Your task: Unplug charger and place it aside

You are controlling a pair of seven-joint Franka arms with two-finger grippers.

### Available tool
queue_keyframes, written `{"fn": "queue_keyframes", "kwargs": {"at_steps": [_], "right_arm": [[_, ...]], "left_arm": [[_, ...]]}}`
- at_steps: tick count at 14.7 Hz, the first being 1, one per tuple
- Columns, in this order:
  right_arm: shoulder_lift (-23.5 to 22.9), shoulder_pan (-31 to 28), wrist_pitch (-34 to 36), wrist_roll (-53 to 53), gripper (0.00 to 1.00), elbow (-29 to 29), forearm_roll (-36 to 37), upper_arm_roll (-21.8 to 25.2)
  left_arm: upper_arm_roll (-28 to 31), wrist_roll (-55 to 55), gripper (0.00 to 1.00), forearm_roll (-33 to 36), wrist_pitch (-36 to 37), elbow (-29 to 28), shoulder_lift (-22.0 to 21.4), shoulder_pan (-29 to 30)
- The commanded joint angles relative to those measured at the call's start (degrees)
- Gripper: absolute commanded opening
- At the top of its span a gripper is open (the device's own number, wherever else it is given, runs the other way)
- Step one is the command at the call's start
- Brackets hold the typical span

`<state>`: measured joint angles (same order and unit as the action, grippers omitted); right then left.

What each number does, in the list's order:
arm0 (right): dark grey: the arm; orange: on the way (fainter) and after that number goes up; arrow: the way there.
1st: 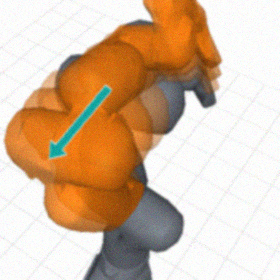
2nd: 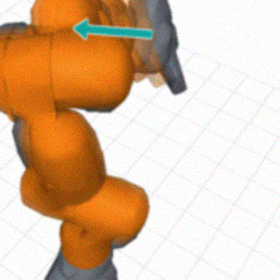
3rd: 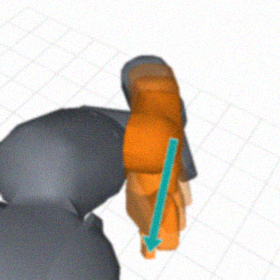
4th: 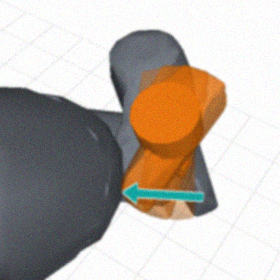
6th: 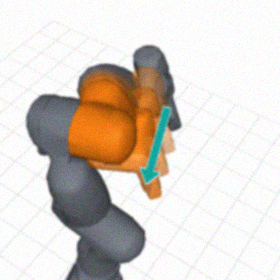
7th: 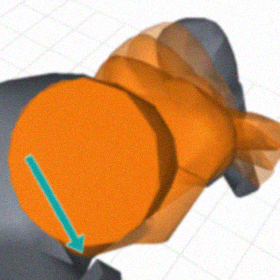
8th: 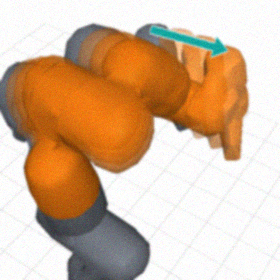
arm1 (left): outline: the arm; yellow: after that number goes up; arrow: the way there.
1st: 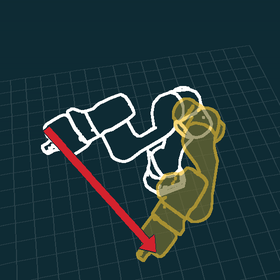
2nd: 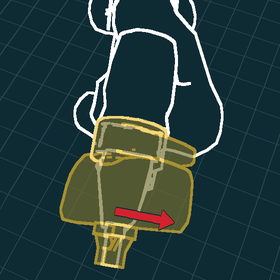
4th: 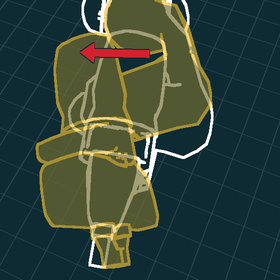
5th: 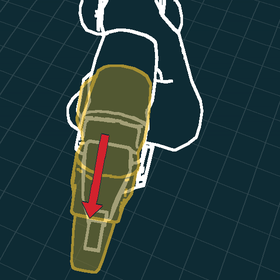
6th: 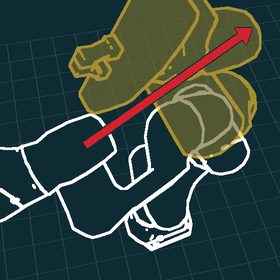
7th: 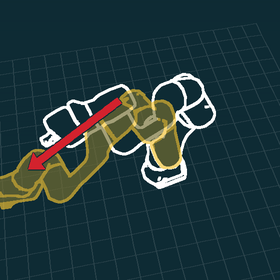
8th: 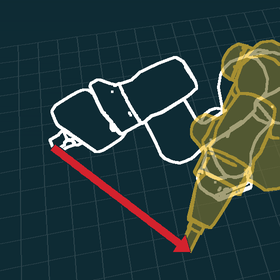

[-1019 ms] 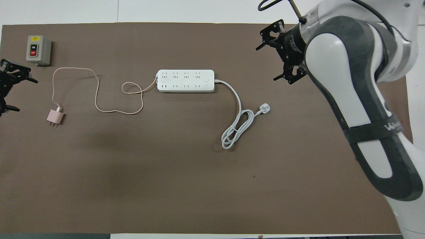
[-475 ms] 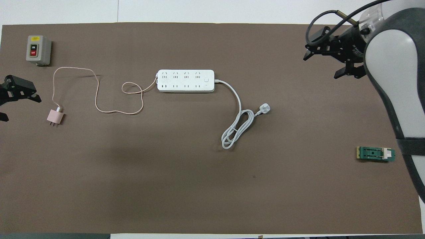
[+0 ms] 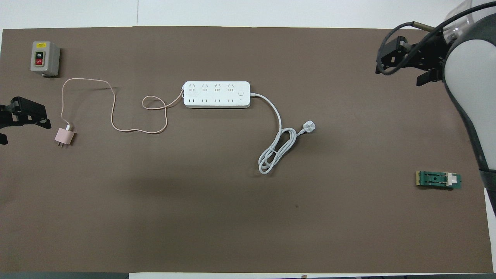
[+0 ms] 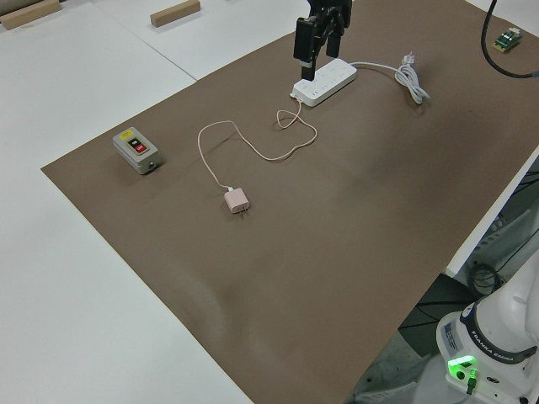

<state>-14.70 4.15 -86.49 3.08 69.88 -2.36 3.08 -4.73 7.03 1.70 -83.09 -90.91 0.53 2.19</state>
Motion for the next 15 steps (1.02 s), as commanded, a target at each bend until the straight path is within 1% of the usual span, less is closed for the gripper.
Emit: {"fn": "queue_keyframes", "kwargs": {"at_steps": [1,2,4,6,9,12,15], "right_arm": [[8.8,-2.2,-1.1,-6.4,1.00,10.2,2.3,-0.5],[11.0,-2.9,-1.0,-6.9,1.00,12.5,2.4,-0.5],[15.0,-3.9,-0.6,-6.9,1.00,17.5,2.4,-0.6],[17.3,-4.3,-0.3,-7.1,1.00,20.5,2.4,-0.5],[18.7,-5.2,0.0,-7.2,1.00,23.3,4.0,-0.8],[18.7,-5.6,-0.4,-9.7,1.00,23.7,5.1,-1.1],[18.7,-5.6,-0.3,-10.0,1.00,23.8,5.2,-1.1]], "left_arm": [[0.4,-3.5,1.00,0.6,2.5,2.0,1.1,-1.1],[0.4,-3.6,1.00,-0.4,1.9,2.2,1.3,-1.3],[0.6,-5.9,1.00,-2.8,-2.1,1.1,0.8,-1.4],[0.8,-6.2,1.00,-2.9,-2.9,0.8,0.7,-1.5],[0.8,-6.2,1.00,-1.4,-3.2,1.1,1.1,-1.5],[0.6,-6.2,1.00,-1.3,-4.4,-1.4,0.6,-1.9],[0.7,-6.3,1.00,-1.2,-3.5,-0.2,1.0,-1.9]]}}
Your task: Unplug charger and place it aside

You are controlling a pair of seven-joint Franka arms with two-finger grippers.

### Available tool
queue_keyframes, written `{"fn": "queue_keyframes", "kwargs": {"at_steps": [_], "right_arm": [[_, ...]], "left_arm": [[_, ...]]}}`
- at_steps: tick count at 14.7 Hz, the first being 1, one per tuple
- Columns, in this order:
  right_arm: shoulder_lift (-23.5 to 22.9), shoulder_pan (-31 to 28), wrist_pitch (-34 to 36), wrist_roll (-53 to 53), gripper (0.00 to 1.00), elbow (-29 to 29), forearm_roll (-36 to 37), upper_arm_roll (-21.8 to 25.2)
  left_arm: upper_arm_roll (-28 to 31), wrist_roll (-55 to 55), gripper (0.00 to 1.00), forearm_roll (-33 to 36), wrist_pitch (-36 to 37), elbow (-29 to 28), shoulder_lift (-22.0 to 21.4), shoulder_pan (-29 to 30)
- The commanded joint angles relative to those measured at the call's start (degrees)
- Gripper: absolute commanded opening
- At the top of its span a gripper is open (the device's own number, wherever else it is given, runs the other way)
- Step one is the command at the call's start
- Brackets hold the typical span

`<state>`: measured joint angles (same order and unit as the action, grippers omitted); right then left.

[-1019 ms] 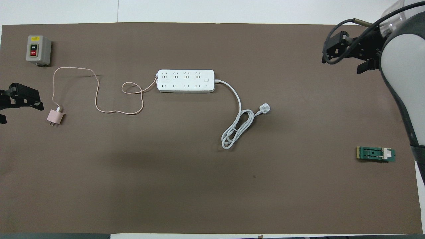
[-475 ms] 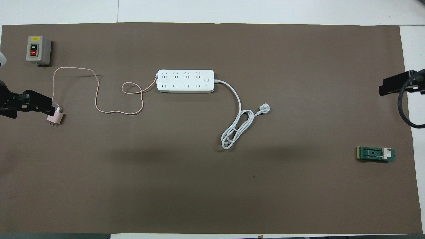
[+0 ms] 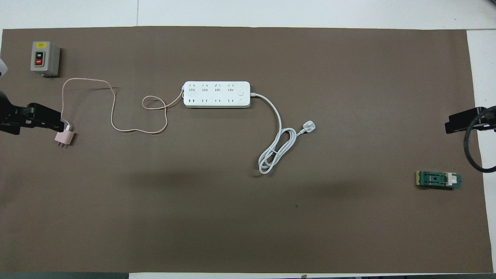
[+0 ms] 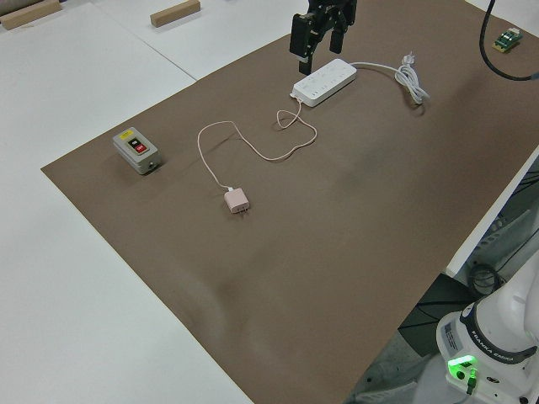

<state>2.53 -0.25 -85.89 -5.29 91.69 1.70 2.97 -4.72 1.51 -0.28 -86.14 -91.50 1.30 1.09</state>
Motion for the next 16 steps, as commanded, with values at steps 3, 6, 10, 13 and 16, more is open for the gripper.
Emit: {"fn": "queue_keyframes", "kwargs": {"at_steps": [3,6,10,13,16], "right_arm": [[1.5,-0.8,-0.9,-1.1,1.00,1.9,1.1,-1.0],[1.5,-0.5,-0.7,-1.0,1.00,1.8,1.0,-1.0],[1.5,-0.4,-0.7,-1.0,1.00,1.6,1.0,-1.0],[1.5,-0.4,-0.9,-1.0,1.00,1.6,1.0,-1.0],[1.5,-0.4,-0.7,-1.0,1.00,1.7,1.0,-1.0]], "left_arm": [[0.7,-0.8,1.00,0.7,1.2,0.8,0.4,-0.8],[0.7,-0.8,1.00,0.5,0.5,1.4,0.5,-0.8],[0.7,-0.8,1.00,0.5,0.4,1.4,0.5,-0.8],[0.7,-0.8,1.00,0.5,0.4,1.4,0.5,-0.8],[0.7,-0.8,1.00,0.5,0.3,1.4,0.5,-0.9]]}}
